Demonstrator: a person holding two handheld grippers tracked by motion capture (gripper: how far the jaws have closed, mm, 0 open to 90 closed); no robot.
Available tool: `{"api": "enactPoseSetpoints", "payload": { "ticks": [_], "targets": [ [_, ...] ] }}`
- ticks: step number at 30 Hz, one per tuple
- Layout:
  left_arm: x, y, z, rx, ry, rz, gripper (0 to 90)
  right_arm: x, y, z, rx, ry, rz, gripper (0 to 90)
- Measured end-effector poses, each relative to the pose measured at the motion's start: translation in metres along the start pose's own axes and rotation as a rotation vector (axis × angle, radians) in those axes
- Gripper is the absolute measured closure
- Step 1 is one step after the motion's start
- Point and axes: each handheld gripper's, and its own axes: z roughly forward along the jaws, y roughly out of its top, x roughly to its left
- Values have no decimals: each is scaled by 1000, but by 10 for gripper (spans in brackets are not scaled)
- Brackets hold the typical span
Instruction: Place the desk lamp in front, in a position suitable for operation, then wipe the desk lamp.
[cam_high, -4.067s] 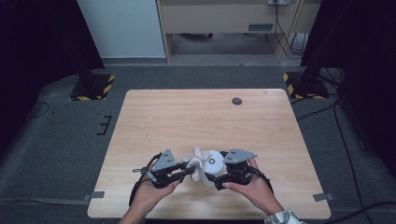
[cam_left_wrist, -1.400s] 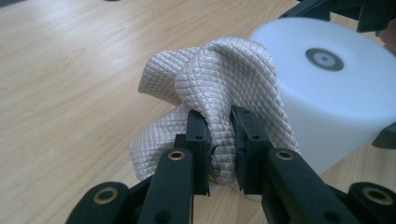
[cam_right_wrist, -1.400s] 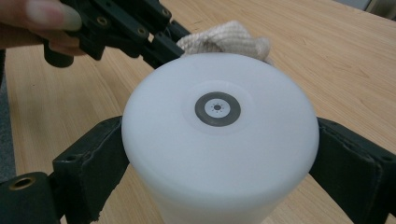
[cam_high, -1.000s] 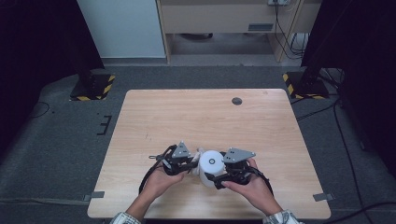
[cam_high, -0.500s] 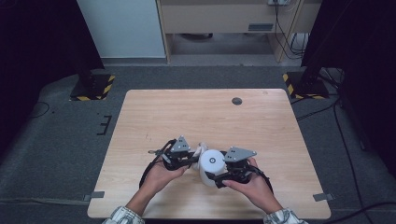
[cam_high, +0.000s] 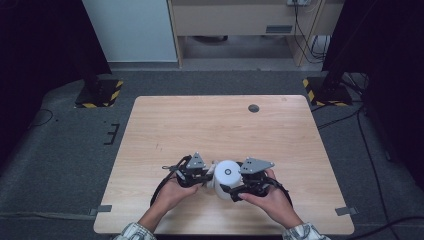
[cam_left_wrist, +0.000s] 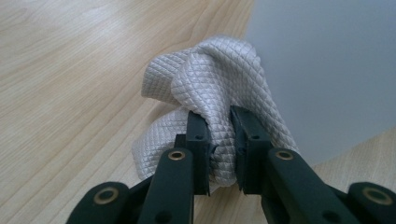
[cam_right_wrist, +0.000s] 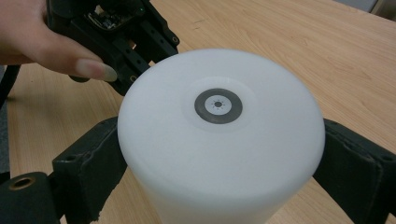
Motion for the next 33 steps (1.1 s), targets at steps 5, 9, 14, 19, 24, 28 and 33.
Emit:
{"api": "enactPoseSetpoints", "payload": {
  "ticks": [5, 9, 14, 19, 24, 28, 33],
  "targets": [
    [0, 8, -10, -50, -3, -10, 775, -1, 0, 1, 0, 0, 0, 91],
    [0, 12, -13, -56, -3, -5, 775, 0, 0, 1, 1, -4, 0, 91],
    [1, 11, -13, -60, 0, -17, 775, 0, 0, 1, 4, -8, 0, 91],
    [-1, 19, -25, -97, 4, -17, 775, 1, 0, 2, 4, -14, 2, 91],
    [0, 22, -20, -80, 1, -8, 775, 0, 1, 2, 7, -19, 3, 92],
    [3, 18, -10, -49, -3, -11, 776, 0, 2, 2, 15, -18, 2, 92],
    [5, 18, -6, -44, -3, -18, 775, -1, 3, 2, 19, -18, -1, 92]
  ]
}}
